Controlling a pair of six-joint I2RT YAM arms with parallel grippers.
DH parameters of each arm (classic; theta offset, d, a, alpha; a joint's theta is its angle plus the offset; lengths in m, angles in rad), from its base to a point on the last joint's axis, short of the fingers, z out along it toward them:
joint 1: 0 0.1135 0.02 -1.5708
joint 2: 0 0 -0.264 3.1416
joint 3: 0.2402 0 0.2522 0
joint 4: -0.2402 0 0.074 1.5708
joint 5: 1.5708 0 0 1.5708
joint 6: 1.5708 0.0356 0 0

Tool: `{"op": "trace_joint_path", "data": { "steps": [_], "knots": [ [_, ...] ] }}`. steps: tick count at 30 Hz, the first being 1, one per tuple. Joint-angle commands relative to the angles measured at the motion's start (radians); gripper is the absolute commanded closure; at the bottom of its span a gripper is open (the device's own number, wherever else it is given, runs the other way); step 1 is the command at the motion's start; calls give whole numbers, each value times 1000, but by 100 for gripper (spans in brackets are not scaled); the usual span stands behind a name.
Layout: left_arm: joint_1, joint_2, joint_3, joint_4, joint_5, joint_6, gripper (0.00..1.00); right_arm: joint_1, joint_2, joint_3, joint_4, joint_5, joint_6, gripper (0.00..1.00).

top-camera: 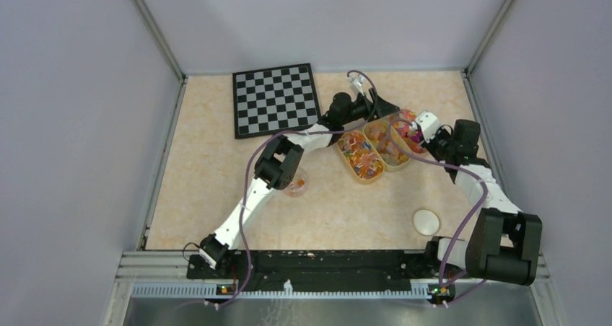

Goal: Pack the candies
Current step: Scoop the fake candies from the storage box.

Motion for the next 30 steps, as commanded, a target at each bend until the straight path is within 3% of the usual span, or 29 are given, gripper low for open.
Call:
{"op": "trace_joint_path", "data": {
  "steps": [1, 16, 19, 30],
  "knots": [
    [-22, 22, 9, 50, 21, -8, 25, -44, -27, -45, 162, -108, 60, 100],
    [-23, 3, -1, 47, 25, 14, 25, -99, -69, -167, 341, -203, 144, 100],
    [-23, -2, -3, 40, 31, 27, 24, -99, -91, -218, 442, -211, 177, 100],
    [-22, -26, -8, 39, 37, 44, 23, -99, -152, -254, 456, -208, 210, 100]
  ]
}}
